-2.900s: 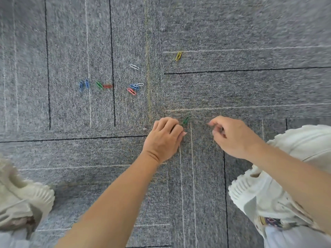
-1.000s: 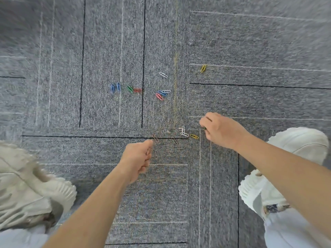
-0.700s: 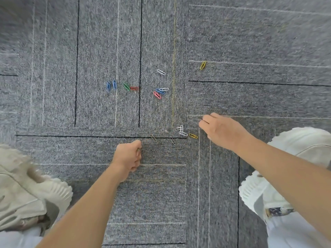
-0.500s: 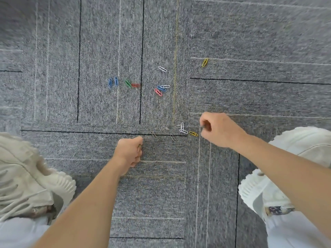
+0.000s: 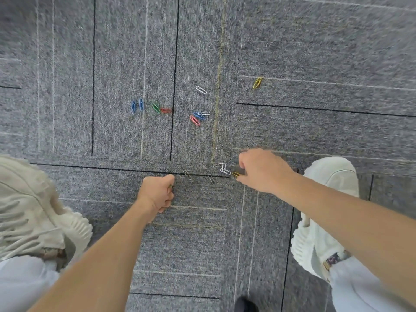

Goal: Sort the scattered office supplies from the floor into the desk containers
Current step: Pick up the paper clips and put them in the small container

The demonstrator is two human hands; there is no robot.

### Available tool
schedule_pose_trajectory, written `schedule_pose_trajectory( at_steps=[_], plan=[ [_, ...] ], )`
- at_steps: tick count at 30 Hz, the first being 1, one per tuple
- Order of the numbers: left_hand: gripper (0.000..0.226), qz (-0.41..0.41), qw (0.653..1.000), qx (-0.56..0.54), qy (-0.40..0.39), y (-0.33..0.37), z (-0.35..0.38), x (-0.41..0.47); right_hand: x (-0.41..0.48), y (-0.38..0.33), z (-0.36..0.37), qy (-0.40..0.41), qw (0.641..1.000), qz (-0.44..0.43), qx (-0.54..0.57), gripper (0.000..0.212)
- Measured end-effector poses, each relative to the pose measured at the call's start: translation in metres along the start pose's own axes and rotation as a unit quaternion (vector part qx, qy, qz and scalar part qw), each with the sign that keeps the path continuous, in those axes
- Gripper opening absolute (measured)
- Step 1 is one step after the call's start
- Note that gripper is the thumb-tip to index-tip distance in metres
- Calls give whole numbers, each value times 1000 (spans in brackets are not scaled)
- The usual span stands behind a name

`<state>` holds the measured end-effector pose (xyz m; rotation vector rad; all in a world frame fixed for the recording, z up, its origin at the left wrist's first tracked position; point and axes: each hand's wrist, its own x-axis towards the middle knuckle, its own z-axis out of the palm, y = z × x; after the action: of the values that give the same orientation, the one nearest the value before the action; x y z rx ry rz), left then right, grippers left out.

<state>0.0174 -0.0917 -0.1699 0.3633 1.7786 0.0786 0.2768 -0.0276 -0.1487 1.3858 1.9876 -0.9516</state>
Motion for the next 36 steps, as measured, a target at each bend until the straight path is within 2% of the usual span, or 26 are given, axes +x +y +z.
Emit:
schedule_pose_trajectory(
  at_steps=[2,5,8,11,14,17,19,21,23,27,29,31,34,36],
  plan=[
    [35,-6,1000,1,1,0,0,0,0,-5,5,0,1000,-1,-26,25],
    [36,-8,1000,2,8,2,1,-1,3,-11,10,-18,999,17,25,13],
    [38,-17,999,-10,26,5,3,-3,3,-13,7,-52,997,30,41,15],
    [35,-28,999,-15,29,8,3,-6,1,-17,-1,-31,985,33,169,15],
    [33,-26,999,-13,25,7,3,-5,5,-18,-10,-4,932,52,359,25],
    [32,-23,999,-21,12,4,2,-3,13,-21,-16,-19,833,86,547,31],
    [33,-15,999,-33,-8,2,0,-2,14,-28,-20,-7,778,86,622,32],
    [35,33,999,-16,-32,0,-5,-5,14,-38,-24,13,744,69,665,33],
    [35,123,990,59,-17,-2,-12,-7,11,-49,-27,22,708,53,704,32],
    [43,258,952,161,22,9,-30,-33,-10,-72,-39,50,654,4,755,32],
    [47,323,923,209,32,14,-38,-58,-28,-84,-38,73,615,-15,785,32],
    [49,398,883,245,52,16,-47,-80,-42,-90,-34,87,580,-24,809,30],
    [49,515,812,262,82,11,-52,-90,-53,-93,-18,69,552,-43,830,26],
    [48,561,778,261,109,3,-49,-84,-53,-85,-1,55,513,-55,855,22]
  ],
)
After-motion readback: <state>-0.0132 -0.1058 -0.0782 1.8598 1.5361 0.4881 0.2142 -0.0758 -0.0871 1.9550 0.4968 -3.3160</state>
